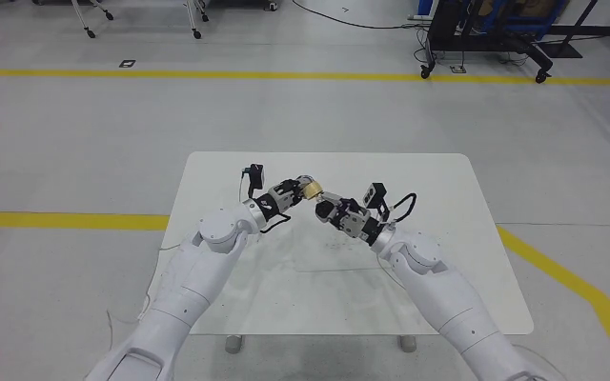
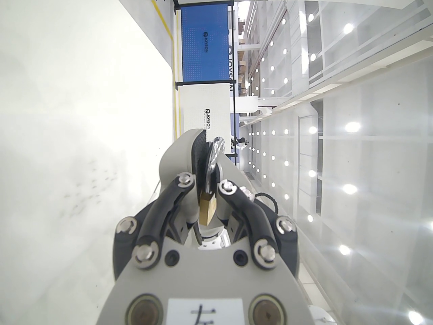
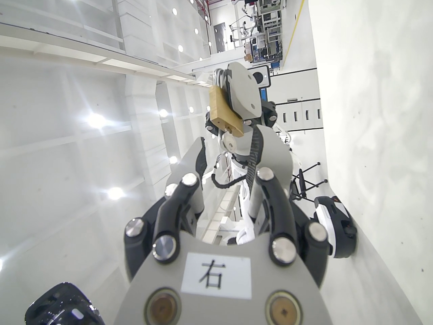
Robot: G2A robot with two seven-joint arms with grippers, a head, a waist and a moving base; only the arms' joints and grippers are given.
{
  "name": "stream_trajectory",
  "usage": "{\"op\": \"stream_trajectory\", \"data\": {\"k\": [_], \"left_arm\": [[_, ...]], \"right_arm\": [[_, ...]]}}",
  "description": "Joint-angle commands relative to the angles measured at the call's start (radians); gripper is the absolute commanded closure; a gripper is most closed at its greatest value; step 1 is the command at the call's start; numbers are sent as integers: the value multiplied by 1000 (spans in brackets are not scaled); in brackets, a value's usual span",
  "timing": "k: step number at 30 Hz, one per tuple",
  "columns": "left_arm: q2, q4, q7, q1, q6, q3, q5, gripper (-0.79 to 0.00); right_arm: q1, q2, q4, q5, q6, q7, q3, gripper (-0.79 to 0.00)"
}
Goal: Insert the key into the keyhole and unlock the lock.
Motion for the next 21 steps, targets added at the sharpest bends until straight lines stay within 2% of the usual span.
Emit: {"op": "stream_trajectory", "data": {"k": [1, 7, 10, 21], "left_arm": [[-2, 0, -1, 0, 0, 2, 1, 0], [-7, -4, 0, -6, -1, 10, 6, 0], [-8, -3, -2, -6, -1, 10, 8, 0], [-8, -4, -8, -2, -14, -3, 22, 0]], "right_arm": [[-2, -1, -2, -2, 4, 2, -1, -268], [5, -7, 14, 7, 11, -3, -1, -166], [5, -11, 20, 22, 12, -2, 0, 0], [5, -24, 46, 114, 46, 18, 8, 0]]}}
